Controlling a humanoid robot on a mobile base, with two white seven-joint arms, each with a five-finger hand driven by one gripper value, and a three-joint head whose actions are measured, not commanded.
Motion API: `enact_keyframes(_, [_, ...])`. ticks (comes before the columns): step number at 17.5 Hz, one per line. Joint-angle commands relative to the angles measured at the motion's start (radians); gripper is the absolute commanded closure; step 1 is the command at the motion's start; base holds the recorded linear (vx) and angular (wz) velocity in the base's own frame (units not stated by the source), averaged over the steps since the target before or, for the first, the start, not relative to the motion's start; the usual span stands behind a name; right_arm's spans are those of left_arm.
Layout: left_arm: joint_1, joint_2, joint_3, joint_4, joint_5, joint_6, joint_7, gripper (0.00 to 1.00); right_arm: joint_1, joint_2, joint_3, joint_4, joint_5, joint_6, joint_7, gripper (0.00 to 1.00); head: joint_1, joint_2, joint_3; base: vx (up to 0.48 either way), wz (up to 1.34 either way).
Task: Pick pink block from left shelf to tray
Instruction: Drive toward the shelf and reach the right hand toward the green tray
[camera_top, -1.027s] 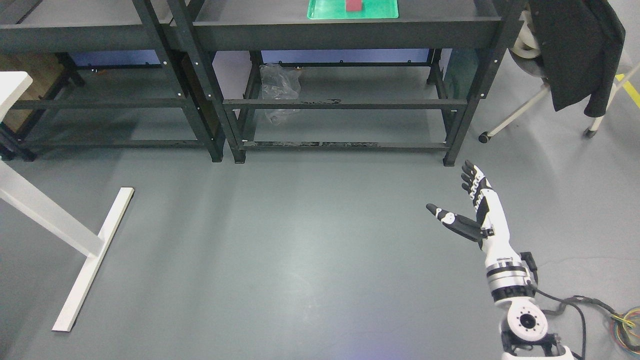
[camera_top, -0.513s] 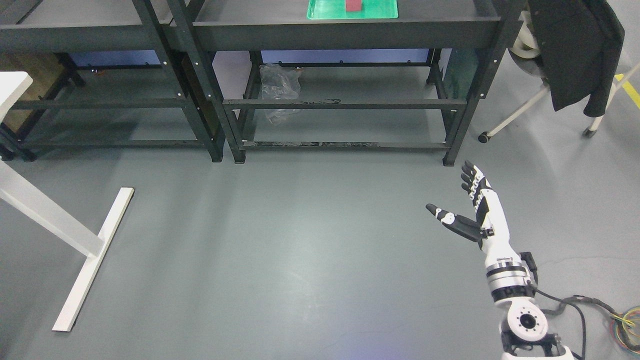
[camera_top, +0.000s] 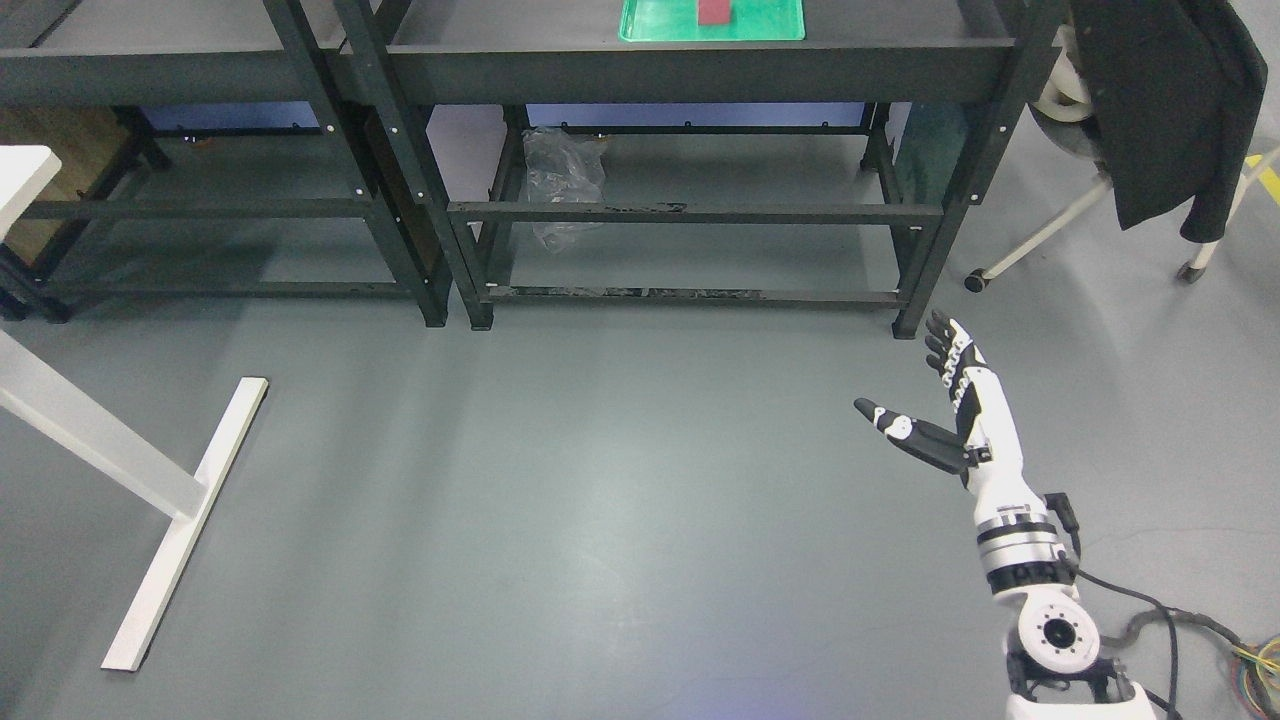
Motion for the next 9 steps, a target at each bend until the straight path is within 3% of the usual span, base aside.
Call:
enact_keyframes(1, [-0.029,0.017,0.000,-0.017,0.000,0.000,0.001,0.00,-0.036,-0.067,-0.031,-0.002,0.432,-0.005,-0.014,0.04,0.0000,0.000,0.000,0.128,0.04])
enact_keyframes(3, [-0.029,0.017,0.000,-0.017,0.000,0.000,0.001,0.00,-0.053,-0.122,-0.023,-0.028,0.743,-0.017,-0.034,0.04,0.0000,0.000,0.000,0.157,0.05])
enact_keyframes(4, [-0.029,0.017,0.000,-0.017,0.000,0.000,0.001,0.00,-0.064,-0.139,-0.026,-0.038,0.820,-0.018,-0.038,0.04,0.0000,0.000,0.000,0.206,0.08])
enact_keyframes(7, [-0.029,0.017,0.000,-0.017,0.000,0.000,0.001,0.00,-0.079,-0.167,-0.078,-0.072,0.831,-0.023,-0.032,0.04,0.0000,0.000,0.000,0.211,0.08])
enact_keyframes(9, [-0.029,0.017,0.000,-0.017,0.000,0.000,0.001,0.00,-0.069,-0.165,-0.084,-0.075,0.713,-0.078,-0.032,0.00,0.0000,0.000,0.000,0.221,0.08])
